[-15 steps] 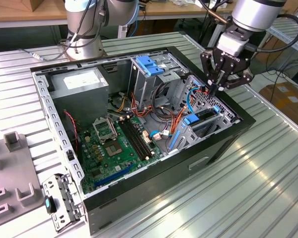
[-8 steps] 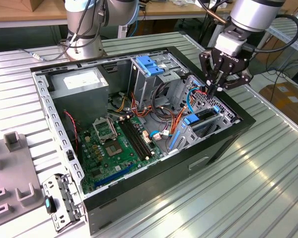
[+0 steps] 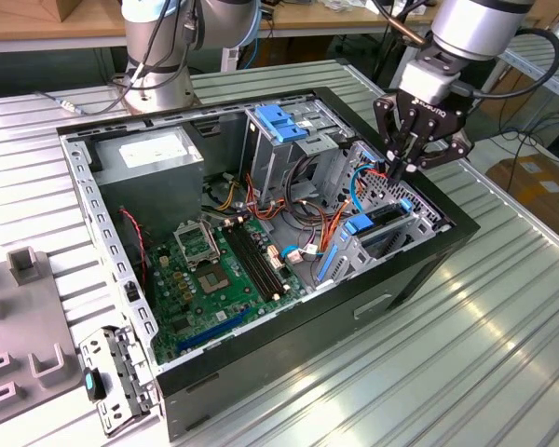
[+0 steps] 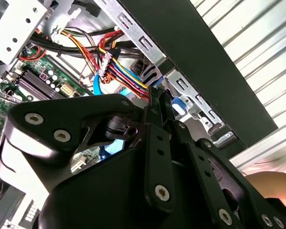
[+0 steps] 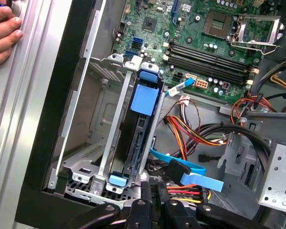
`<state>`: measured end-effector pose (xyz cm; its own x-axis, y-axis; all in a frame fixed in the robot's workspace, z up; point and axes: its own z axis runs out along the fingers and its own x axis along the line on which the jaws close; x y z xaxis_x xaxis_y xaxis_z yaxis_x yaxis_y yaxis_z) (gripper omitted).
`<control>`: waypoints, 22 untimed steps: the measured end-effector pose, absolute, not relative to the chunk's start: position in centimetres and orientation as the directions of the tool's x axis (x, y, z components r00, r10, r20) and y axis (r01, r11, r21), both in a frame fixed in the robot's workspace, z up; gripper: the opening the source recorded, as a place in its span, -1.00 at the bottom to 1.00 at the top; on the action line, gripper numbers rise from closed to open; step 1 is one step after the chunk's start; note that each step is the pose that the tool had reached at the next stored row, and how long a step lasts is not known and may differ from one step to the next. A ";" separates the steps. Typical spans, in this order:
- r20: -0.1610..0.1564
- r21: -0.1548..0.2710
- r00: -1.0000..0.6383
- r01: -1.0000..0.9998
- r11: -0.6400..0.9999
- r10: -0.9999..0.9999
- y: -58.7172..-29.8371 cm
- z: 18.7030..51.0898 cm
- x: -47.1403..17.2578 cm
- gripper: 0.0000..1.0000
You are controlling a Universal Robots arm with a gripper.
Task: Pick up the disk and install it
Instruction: 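Insert the first disk wire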
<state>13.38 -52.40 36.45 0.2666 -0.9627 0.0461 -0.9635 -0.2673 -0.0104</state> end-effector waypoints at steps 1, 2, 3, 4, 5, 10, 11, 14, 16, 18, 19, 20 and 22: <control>0.046 -0.010 0.262 -0.965 -0.263 -0.964 -52.4 36.4 13.4 -0.67; 0.046 -0.010 0.257 -0.966 -0.258 -0.965 -52.4 36.4 13.4 -0.67; 0.046 -0.010 0.251 -0.968 -0.252 -0.967 -52.4 36.4 13.3 -0.67; 0.046 -0.010 0.248 -0.969 -0.248 -0.968 -52.4 36.4 13.3 -0.67; 0.046 -0.010 0.243 -0.970 -0.243 -0.969 -52.4 36.4 13.3 -0.67; 0.046 -0.010 0.223 -0.975 -0.224 -0.974 -52.4 36.4 13.2 -0.67; 0.046 -0.010 0.216 -0.976 -0.217 -0.975 -52.4 36.4 13.2 -0.67; 0.046 -0.010 0.186 -0.982 -0.187 -0.981 -52.4 36.3 13.1 -0.67; 0.046 -0.010 0.166 -0.986 -0.166 -0.985 -52.4 36.3 13.1 -0.67; 0.046 -0.010 0.145 -0.989 -0.146 -0.988 -52.6 36.2 13.1 -0.67; 0.046 -0.010 0.142 -0.990 -0.143 -0.989 -52.7 36.2 13.0 -0.67; 0.046 -0.010 0.142 -0.990 -0.142 -0.989 -52.8 36.2 12.9 -0.67; 0.046 -0.010 0.142 -0.990 -0.142 -0.989 -52.9 36.2 12.8 -0.67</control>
